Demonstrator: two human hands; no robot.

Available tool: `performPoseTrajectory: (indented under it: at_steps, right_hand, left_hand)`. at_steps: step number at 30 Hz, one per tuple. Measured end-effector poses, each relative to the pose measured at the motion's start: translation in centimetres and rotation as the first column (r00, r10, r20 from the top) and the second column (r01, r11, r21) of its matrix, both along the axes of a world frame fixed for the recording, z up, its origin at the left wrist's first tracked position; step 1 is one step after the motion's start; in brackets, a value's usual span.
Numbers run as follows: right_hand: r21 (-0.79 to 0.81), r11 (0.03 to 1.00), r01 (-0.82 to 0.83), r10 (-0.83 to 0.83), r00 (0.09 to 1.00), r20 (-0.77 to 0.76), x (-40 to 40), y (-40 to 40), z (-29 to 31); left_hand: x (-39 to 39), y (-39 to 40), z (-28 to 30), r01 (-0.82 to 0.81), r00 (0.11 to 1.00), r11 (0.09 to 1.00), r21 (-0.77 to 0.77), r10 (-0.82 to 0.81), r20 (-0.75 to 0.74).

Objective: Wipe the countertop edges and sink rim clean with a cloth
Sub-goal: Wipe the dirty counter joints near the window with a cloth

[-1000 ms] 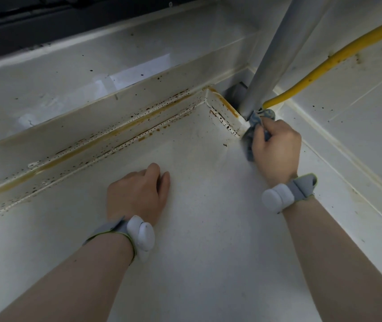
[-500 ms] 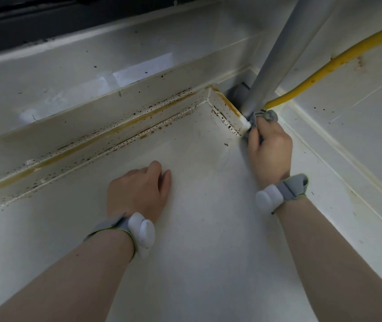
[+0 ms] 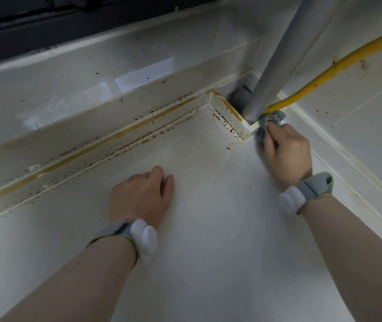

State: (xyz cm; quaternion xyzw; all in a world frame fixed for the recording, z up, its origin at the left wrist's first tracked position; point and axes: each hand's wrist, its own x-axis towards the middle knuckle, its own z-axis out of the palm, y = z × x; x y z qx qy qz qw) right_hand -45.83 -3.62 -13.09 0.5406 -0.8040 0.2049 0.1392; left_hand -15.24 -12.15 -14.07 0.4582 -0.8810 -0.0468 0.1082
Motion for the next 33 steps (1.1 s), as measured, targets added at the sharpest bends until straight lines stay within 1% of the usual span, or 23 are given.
performPoseTrajectory:
  at_steps: [1, 3, 5, 7, 11, 12, 13, 14, 15, 16, 17, 18, 19, 20, 21, 22, 23, 24, 25, 27, 29, 31, 33]
  right_hand:
    - [-0.003, 0.998, 0.056, -0.056, 0.998, 0.014, -0.7, -0.5, 0.3]
    - [-0.045, 0.97, 0.239, -0.231, 0.963, 0.141, -1.7, -1.8, 0.7]
    - [-0.12, 0.93, 0.346, -0.307, 0.916, 0.259, -0.7, -2.7, 0.7]
    - [-0.155, 0.941, 0.301, -0.251, 0.927, 0.277, 2.4, -2.6, 0.3]
    - [-0.107, 0.994, -0.009, 0.034, 0.97, 0.239, 5.7, 0.2, -0.1]
    - [-0.087, 0.995, -0.049, 0.07, 0.964, 0.257, 5.4, 0.6, 0.1]
    - [-0.11, 0.994, -0.023, 0.059, 0.938, 0.341, 5.2, 0.9, 0.5]
    - [-0.178, 0.98, 0.087, 0.019, 0.854, 0.52, 4.7, 1.1, 0.9]
    - [-0.246, 0.931, 0.268, 0.012, 0.651, 0.759, 4.2, 1.0, 1.6]
    - [-0.262, 0.855, 0.448, 0.103, 0.35, 0.931, 3.9, 1.0, 2.4]
    - [-0.205, 0.794, 0.572, 0.206, 0.064, 0.977, 3.6, 1.1, 3.0]
    - [-0.136, 0.771, 0.623, 0.266, -0.121, 0.956, 3.3, 1.2, 3.4]
    - [-0.06, 0.783, 0.62, 0.221, -0.186, 0.957, 3.0, 1.4, 3.6]
    - [0.008, 0.81, 0.586, 0.109, -0.165, 0.98, 2.8, 1.5, 3.6]
    - [0.074, 0.836, 0.543, -0.049, -0.06, 0.997, 2.6, 1.7, 3.6]
    - [0.138, 0.847, 0.514, -0.226, 0.114, 0.967, 2.5, 1.9, 3.5]
    - [0.195, 0.84, 0.506, -0.389, 0.313, 0.866, 2.6, 2.1, 3.4]
    - [0.232, 0.818, 0.526, -0.512, 0.483, 0.71, 2.6, 2.3, 3.5]
    - [0.249, 0.792, 0.558, -0.586, 0.579, 0.566, 2.7, 2.4, 3.7]
    - [0.229, 0.766, 0.6, -0.634, 0.649, 0.421, 2.7, 1.9, 3.7]
    - [0.199, 0.777, 0.597, -0.629, 0.722, 0.287, 2.9, 1.2, 3.2]
    - [0.213, 0.827, 0.521, -0.557, 0.809, 0.185, 2.8, 0.7, 2.1]
    - [0.233, 0.891, 0.39, -0.426, 0.896, 0.128, 2.6, 0.4, 1.4]
  left_hand:
    - [0.0, 0.0, 0.0, -0.001, 1.0, 1.0, -0.003, 0.001, -0.004]
    - [0.1, 0.0, -0.1, 0.003, 1.0, 1.0, 0.008, -0.003, -0.005]
    - [0.0, 0.0, -0.1, 0.001, 1.0, 1.0, 0.012, -0.001, -0.006]
    - [0.0, 0.0, 0.0, -0.005, 1.0, 1.0, 0.009, 0.005, 0.006]
    - [-0.1, 0.1, -0.1, -0.001, 1.0, 1.0, 0.013, 0.001, -0.003]
    - [0.0, 0.1, -0.1, -0.003, 1.0, 1.0, 0.017, 0.003, -0.006]
    - [0.0, 0.1, -0.1, -0.007, 1.0, 1.0, 0.024, 0.007, -0.007]
    - [0.0, 0.1, -0.1, -0.011, 1.0, 1.0, 0.028, 0.011, -0.003]
    - [0.0, 0.1, -0.1, -0.014, 1.0, 0.999, 0.03, 0.014, 0.001]
    - [0.0, 0.1, 0.0, -0.013, 1.0, 0.999, 0.029, 0.013, 0.002]
    - [0.0, 0.0, 0.0, -0.009, 1.0, 1.0, 0.029, 0.009, -0.001]
    - [0.0, 0.0, 0.0, -0.005, 1.0, 1.0, 0.028, 0.005, -0.002]
    - [0.1, 0.0, 0.0, -0.002, 1.0, 1.0, 0.027, 0.002, -0.002]
    - [0.1, 0.0, -0.1, -0.001, 1.0, 1.0, 0.023, 0.001, -0.003]
    - [0.1, 0.0, -0.1, -0.002, 1.0, 1.0, 0.018, 0.002, -0.007]
    - [0.0, 0.0, -0.1, -0.001, 1.0, 1.0, 0.012, 0.001, -0.01]
    - [0.0, 0.0, -0.1, 0.0, 1.0, 1.0, 0.01, 0.0, -0.011]
    - [0.1, 0.0, -0.2, 0.002, 1.0, 1.0, 0.01, -0.002, -0.008]
    - [0.1, 0.0, -0.2, 0.006, 1.0, 1.0, 0.01, -0.006, -0.006]
    - [0.1, 0.0, -0.2, 0.009, 1.0, 1.0, 0.006, -0.008, -0.008]
    - [0.1, 0.0, -0.1, 0.004, 1.0, 1.0, 0.006, -0.004, -0.008]
    - [0.0, 0.1, -0.1, 0.002, 1.0, 1.0, 0.01, -0.002, -0.003]
    - [0.0, 0.0, -0.1, 0.002, 1.0, 1.0, 0.009, -0.002, -0.005]
